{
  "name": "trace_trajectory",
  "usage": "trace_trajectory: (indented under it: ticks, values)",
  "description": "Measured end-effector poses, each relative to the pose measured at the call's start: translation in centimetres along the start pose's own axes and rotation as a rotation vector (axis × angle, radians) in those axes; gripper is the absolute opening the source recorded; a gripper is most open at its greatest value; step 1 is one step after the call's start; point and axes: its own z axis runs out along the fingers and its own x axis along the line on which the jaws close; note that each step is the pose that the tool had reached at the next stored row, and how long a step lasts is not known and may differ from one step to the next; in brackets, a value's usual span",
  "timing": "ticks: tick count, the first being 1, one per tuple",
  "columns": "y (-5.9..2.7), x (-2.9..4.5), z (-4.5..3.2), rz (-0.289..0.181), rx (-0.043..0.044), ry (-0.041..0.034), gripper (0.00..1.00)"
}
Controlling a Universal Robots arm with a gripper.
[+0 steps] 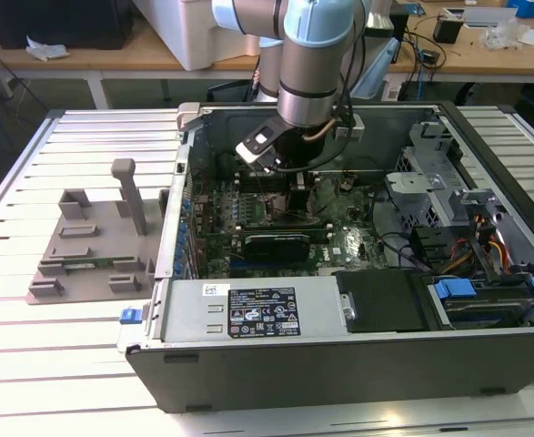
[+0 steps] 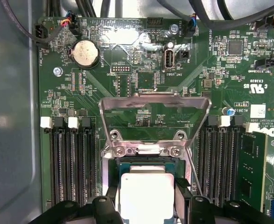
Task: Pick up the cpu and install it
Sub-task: 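Place the cpu into insertion slot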
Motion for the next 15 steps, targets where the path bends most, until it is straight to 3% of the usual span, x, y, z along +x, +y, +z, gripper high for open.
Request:
trace_trajectory:
  ticks: [12, 15]
  values:
    - [0.01, -0.04, 0.29, 0.0, -0.0002, -0.0004, 0.55]
    - [0.02, -0.02, 0.31, 0.0, -0.0002, 0.0004, 0.62]
